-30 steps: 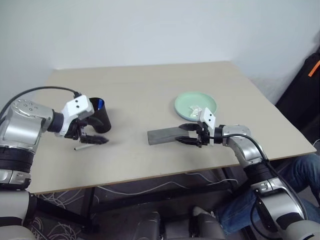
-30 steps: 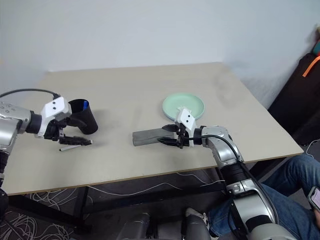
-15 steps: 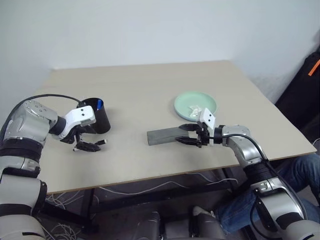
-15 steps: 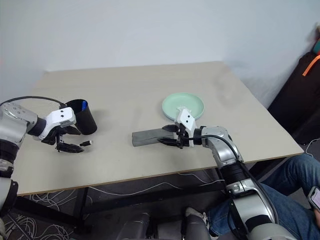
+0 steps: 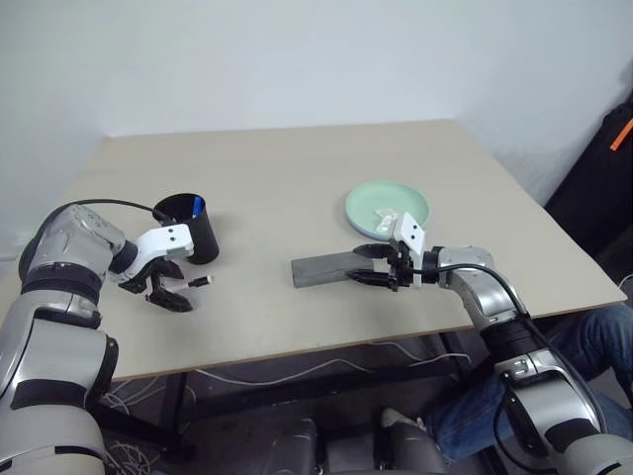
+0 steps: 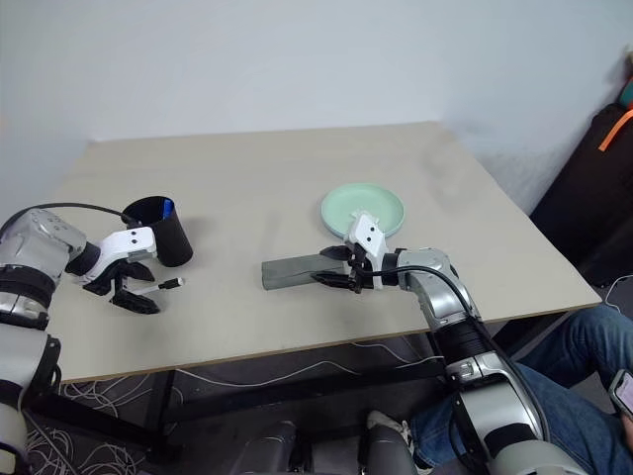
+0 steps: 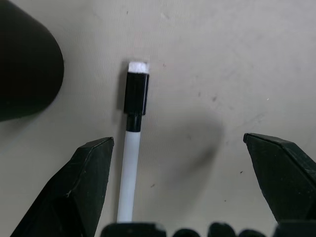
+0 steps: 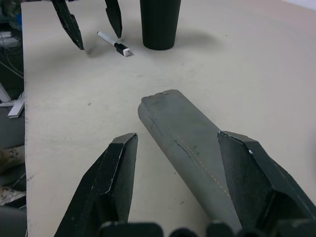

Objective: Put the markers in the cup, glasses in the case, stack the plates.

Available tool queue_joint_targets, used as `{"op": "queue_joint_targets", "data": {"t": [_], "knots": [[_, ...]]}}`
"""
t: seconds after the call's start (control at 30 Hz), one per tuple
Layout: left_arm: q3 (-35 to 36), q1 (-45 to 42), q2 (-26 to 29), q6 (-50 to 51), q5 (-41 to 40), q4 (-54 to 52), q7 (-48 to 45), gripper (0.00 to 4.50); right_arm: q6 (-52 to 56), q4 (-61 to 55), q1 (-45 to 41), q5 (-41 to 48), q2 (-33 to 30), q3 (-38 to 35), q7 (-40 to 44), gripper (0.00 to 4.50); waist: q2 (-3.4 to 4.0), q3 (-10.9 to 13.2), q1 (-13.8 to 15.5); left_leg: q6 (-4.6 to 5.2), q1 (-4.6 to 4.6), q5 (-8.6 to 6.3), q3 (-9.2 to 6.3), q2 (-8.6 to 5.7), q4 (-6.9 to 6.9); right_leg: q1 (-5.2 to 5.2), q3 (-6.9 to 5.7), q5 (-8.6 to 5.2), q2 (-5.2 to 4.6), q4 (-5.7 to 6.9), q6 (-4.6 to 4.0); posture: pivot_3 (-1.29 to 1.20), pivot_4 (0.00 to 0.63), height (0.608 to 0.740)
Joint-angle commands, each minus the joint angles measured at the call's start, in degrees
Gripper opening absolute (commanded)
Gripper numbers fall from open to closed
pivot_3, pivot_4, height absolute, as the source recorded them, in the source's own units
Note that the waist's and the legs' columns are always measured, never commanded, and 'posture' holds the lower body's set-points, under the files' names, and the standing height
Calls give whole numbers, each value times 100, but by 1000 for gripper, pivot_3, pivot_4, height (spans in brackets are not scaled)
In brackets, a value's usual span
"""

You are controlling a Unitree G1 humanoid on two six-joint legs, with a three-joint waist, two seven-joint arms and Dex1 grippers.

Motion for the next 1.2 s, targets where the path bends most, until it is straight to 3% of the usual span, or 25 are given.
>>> {"op": "queue_joint_targets", "data": {"t": [0.03, 0.47, 0.57, 0.63, 0.93, 1.2], "knots": [[-29, -309, -96, -160, 207, 236, 108, 4480, -80, -124, -155, 14, 5, -57, -23, 2817, -1, 0, -3, 0, 0, 0, 0, 0, 1, 0, 0, 0, 0, 0, 0, 0, 0, 721], [-138, -382, -428, -382, 608, 706, 274, 4480, -25, -252, -52, 22, -34, -71, -80, 2817, -1, 0, -2, 0, 2, 0, -5, 1, 10, 0, -1, 0, -3, 10, 0, 0, 0, 721], [-95, -401, -429, -395, 600, 709, 229, 3895, -23, -253, -55, 25, -45, -69, -86, 2817, 0, -1, -2, 0, 2, 0, -7, 1, 10, -1, -2, 0, -3, 12, 0, 0, 0, 721], [-79, -412, -421, -400, 597, 704, 204, 3268, -29, -238, -70, 26, -46, -66, -84, 2817, 0, 0, -3, 0, 2, 0, -8, 1, 10, -1, -3, 0, -3, 12, 0, 0, 0, 721], [-41, -353, -350, -448, 595, 692, 232, 58, -74, -151, -141, 18, 9, -49, -84, 2817, 0, 0, -3, 0, 1, 0, -7, 0, 11, 0, -2, 0, -2, 13, 0, 0, 0, 721], [-27, -266, -336, -532, 599, 653, 255, 20, -70, -161, -132, 17, 4, -50, -80, 2817, 0, 0, -4, 0, 1, 0, -6, 0, 11, 0, -2, 0, -2, 13, 0, 0, 0, 721]]}}
